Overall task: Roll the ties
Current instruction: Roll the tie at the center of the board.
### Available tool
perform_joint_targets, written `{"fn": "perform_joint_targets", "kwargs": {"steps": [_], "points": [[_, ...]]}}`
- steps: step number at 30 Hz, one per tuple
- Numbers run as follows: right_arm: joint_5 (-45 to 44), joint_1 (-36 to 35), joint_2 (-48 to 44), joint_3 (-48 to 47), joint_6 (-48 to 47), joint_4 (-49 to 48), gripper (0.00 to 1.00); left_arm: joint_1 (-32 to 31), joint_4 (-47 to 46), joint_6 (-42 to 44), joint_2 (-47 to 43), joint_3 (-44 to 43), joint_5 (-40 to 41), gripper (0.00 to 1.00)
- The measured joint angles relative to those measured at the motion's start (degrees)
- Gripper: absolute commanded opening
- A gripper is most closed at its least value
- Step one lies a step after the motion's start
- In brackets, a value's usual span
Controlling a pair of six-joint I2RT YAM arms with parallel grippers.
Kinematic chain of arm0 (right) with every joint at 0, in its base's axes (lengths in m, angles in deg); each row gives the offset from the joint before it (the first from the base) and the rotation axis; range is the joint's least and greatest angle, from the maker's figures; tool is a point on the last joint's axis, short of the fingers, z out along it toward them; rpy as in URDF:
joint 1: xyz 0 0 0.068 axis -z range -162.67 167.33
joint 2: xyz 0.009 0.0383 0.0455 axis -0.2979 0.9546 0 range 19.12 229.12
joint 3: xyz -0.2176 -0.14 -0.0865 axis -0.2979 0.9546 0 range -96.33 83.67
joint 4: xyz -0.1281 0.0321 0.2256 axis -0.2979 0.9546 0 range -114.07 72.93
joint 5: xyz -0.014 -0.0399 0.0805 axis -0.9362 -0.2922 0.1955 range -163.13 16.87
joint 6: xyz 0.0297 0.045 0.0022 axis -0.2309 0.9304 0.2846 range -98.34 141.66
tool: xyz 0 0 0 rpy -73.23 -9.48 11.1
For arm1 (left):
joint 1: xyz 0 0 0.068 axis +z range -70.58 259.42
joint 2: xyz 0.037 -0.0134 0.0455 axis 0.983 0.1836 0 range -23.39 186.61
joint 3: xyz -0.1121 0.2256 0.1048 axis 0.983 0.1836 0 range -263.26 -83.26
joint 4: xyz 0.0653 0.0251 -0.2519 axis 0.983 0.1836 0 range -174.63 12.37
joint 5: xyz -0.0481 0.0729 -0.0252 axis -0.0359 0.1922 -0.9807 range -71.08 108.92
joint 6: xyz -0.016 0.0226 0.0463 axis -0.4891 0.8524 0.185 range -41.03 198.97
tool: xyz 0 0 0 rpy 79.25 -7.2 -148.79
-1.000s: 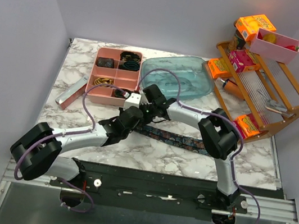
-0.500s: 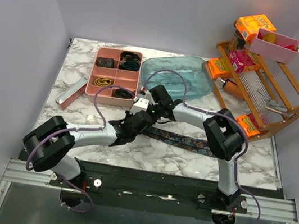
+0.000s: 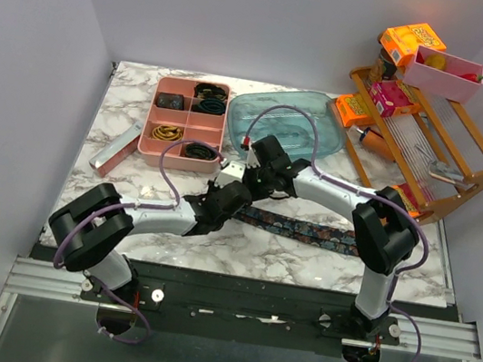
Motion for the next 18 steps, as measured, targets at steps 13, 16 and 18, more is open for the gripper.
{"fn": "perform_joint_targets", "kwargs": {"steps": [13,16,18], "points": [[-3.0,1.1,-0.1,1.3,-0.7,1.6,0.01,-0.3,-7.1,-3.2,-0.8,3.6,-4.1,0.62],[-3.0,1.2,-1.0,2.5,-0.8,1.4,0.01,-0.3,-9.1,-3.7,-2.5,5.5,-5.4,0.63],[-2.9,1.2,-1.7,2.8,-0.8,1.4,0.01,-0.2,-9.7,-4.1,-4.0,6.6,-6.2,0.64]]}}
